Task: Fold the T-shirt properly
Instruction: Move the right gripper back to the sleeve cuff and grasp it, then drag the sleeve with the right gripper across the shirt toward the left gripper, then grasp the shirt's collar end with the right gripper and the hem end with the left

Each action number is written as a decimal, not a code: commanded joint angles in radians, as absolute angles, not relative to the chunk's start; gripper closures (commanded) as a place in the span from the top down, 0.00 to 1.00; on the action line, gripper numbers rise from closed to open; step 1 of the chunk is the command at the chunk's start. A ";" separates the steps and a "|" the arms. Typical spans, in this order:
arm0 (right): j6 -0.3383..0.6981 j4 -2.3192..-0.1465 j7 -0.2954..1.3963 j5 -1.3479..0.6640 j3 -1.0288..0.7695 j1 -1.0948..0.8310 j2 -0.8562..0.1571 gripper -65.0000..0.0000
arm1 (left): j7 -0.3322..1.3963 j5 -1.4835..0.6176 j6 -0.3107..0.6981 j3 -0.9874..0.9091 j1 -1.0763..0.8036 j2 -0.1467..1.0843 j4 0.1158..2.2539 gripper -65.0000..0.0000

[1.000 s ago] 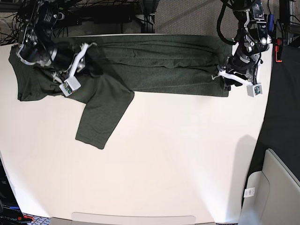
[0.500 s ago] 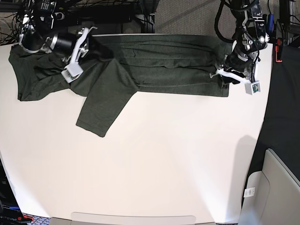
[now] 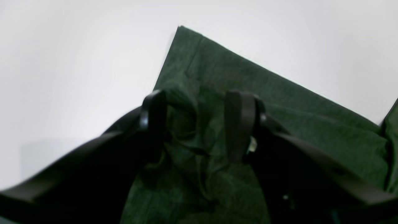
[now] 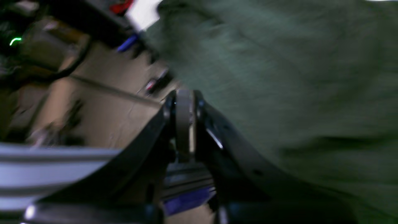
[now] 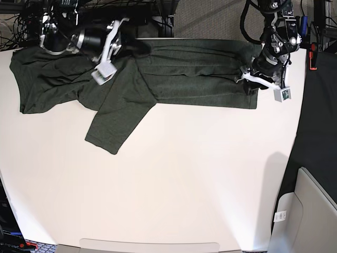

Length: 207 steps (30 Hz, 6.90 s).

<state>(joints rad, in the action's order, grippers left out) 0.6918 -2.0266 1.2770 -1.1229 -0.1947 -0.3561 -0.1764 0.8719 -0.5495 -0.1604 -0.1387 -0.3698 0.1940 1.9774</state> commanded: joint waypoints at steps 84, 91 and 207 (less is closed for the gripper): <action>0.698 -1.696 1.268 -0.829 0.111 0.091 0.157 0.01 | 0.783 -0.550 -0.159 -0.145 -0.398 0.209 1.989 0.45; 0.698 -1.615 1.231 -0.832 0.220 0.159 0.157 0.01 | 0.783 -0.550 -0.159 -0.145 -0.409 0.209 1.989 0.45; 0.698 -1.982 1.268 -0.958 -0.148 -0.174 -0.315 0.46 | 1.191 -1.006 0.160 -0.325 -0.286 0.323 1.695 0.73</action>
